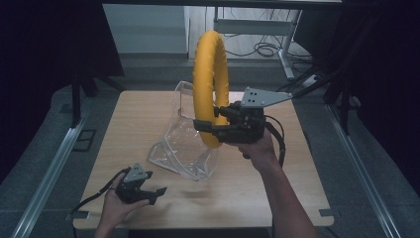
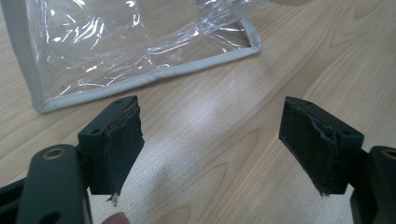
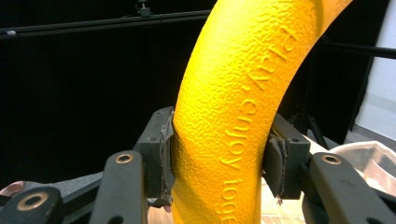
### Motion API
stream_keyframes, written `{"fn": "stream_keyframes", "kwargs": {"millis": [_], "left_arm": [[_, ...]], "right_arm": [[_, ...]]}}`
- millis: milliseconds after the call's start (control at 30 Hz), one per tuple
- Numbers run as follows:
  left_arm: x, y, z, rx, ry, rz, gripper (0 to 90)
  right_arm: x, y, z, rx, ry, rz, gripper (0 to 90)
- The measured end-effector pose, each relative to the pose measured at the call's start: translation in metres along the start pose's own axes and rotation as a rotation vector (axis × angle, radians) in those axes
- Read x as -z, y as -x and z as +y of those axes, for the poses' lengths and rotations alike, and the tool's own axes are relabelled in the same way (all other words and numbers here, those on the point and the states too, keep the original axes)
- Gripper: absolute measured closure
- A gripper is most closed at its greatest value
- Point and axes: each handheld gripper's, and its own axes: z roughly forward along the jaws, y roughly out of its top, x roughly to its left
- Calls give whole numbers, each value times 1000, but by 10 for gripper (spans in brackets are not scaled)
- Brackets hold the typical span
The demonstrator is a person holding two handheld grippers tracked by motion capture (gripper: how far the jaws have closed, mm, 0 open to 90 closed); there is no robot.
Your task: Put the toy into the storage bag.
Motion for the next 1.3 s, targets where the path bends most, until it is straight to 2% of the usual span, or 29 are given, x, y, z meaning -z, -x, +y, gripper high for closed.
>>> {"fn": "stream_keyframes", "kwargs": {"millis": [767, 1300], "left_arm": [[1, -1, 0, -5, -2, 4, 214], [1, -1, 0, -2, 4, 5, 214]], "right_arm": [[-37, -8, -5, -10, -11, 109, 503], [-51, -6, -20, -45, -50, 143, 502]]}}
